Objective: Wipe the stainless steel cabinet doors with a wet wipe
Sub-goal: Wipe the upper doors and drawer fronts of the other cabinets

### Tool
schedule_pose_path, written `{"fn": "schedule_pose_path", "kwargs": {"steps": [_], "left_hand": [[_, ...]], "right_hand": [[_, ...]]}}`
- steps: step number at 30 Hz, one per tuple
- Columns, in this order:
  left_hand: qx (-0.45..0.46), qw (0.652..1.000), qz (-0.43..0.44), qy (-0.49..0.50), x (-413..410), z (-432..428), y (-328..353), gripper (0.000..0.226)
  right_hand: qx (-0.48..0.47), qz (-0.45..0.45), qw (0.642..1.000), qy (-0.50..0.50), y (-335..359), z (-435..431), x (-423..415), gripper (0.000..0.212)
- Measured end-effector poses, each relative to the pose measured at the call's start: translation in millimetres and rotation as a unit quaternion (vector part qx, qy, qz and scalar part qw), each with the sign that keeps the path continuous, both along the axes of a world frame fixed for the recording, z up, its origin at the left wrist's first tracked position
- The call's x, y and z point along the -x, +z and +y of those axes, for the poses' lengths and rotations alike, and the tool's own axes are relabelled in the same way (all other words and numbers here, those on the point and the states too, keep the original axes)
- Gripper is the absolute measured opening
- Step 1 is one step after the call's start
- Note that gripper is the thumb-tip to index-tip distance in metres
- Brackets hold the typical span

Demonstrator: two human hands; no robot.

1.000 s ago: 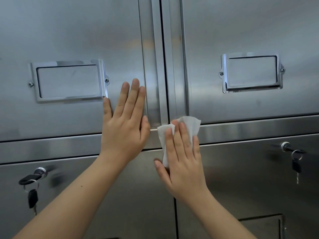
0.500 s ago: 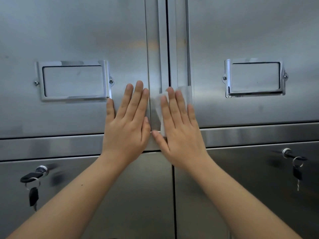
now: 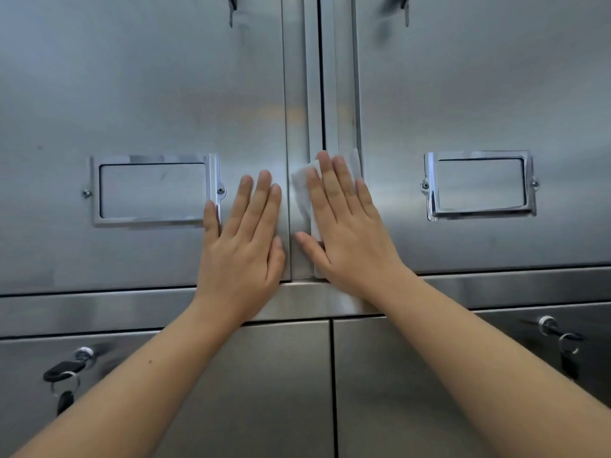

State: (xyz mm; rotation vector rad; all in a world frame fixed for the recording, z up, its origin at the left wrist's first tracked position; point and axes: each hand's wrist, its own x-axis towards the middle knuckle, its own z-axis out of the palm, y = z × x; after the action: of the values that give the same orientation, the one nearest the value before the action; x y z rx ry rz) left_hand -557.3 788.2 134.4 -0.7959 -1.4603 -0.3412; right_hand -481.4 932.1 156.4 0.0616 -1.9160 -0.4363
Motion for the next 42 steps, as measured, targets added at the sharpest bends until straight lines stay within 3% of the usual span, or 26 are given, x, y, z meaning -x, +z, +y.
{"fn": "schedule_pose_path", "kwargs": {"steps": [4, 12, 30, 42], "left_hand": [[-0.033, 0.998, -0.038, -0.028, 0, 2, 32, 0.059], [-0.008, 1.000, -0.024, -0.011, -1, 6, 71, 0.060], [-0.043, 0.999, 0.032, 0.007, 3, 11, 70, 0.058], [-0.061, 0.996, 0.069, 0.013, 11, 13, 69, 0.057]], "right_hand": [[-0.011, 0.000, 1.000, -0.005, 25, 2, -1, 0.074], [-0.036, 0.013, 0.999, -0.022, 82, 4, 0, 0.078], [-0.008, 0.055, 0.997, -0.046, 166, 0, 11, 0.076], [0.023, 0.035, 0.998, -0.050, 221, -9, 10, 0.066]]}}
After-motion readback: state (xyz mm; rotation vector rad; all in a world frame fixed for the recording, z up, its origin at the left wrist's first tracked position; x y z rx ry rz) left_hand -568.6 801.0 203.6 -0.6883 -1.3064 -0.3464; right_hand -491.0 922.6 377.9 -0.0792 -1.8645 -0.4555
